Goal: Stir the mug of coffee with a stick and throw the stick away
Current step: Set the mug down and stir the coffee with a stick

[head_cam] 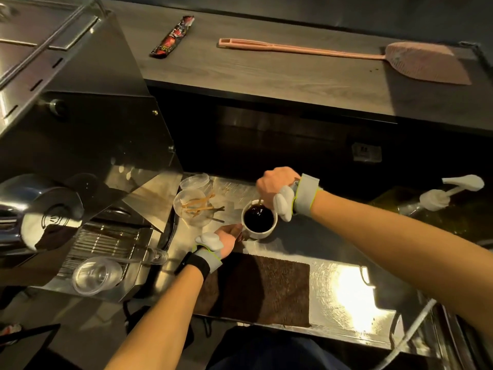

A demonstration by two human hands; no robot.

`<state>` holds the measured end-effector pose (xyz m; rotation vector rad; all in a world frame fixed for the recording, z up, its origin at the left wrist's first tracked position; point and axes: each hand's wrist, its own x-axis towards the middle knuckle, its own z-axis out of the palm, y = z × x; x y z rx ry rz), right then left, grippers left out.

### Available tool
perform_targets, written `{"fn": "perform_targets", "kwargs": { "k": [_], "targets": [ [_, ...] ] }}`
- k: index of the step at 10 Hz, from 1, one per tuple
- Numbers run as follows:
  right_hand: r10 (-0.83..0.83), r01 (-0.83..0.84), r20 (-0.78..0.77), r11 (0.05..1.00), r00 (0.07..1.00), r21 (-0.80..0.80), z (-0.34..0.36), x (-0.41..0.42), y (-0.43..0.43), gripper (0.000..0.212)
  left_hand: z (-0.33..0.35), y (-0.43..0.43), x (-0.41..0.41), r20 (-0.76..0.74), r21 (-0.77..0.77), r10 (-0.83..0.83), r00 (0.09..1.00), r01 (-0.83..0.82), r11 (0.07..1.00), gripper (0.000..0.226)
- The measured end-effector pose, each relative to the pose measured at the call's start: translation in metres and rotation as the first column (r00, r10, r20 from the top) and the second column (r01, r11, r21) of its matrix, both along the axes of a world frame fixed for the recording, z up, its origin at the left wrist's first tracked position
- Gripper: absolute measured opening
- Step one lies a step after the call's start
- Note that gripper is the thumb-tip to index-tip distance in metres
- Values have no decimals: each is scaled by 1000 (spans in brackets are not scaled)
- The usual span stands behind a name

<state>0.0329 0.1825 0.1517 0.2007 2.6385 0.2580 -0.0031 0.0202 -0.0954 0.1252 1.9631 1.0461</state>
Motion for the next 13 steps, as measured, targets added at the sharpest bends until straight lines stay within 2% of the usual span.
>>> {"fn": "perform_targets", "kwargs": {
  "k": [1, 2, 3, 4, 5, 6, 7, 8, 9, 10, 11, 12, 13],
  "targets": [
    [-27, 25, 89, 999, 996, 31, -9, 13, 17, 22, -31, 3, -5, -94, -128, -115, 989, 102, 987, 58],
    [84, -79, 150, 996, 985, -40, -12, 25, 20, 32, 29, 0, 4, -134, -84, -99, 986, 88, 993, 55],
    [125, -108, 183, 989, 975, -100, -24, 19, 5, 29, 71, 3, 16, -89, 3, -101, 991, 102, 995, 42],
    [109, -100, 67, 987, 992, -129, -25, 9, -8, 27, 79, 2, 17, -100, 75, -94, 990, 102, 992, 42],
    [109, -107, 21, 992, 994, -63, -17, 3, -12, 24, 80, 1, 16, -86, 34, -100, 991, 103, 994, 46],
    [22, -23, 89, 1000, 996, 14, -9, 2, -2, 18, 92, 0, 18, -48, 33, -87, 995, 89, 996, 41],
    [18, -19, 144, 1000, 989, 6, -12, 13, 22, 16, 94, 3, 16, -54, 15, -99, 994, 100, 995, 41],
    [320, -330, -83, 900, 944, -285, -20, 21, 22, 16, 80, 2, 16, -59, 59, -80, 995, 83, 995, 36],
    [230, -177, 214, 955, 949, -239, -19, 11, 10, 20, 66, 1, 15, 17, 85, -19, 1000, 17, 996, 35],
    [90, -83, 107, 994, 990, -66, -28, 4, -8, 22, 102, 1, 19, 5, 104, -50, 999, 49, 993, 38],
    [42, -42, -10, 999, 999, -16, -23, -3, -13, 18, 95, 1, 20, -33, 78, -71, 997, 74, 994, 38],
    [81, -82, 43, 996, 996, 23, -13, 2, 6, 22, 80, 0, 18, -20, 38, -64, 998, 64, 997, 47],
    [73, -76, 109, 997, 991, 19, -9, 18, 17, 30, 102, -1, 22, -46, 38, -70, 996, 72, 997, 41]
  ]
}}
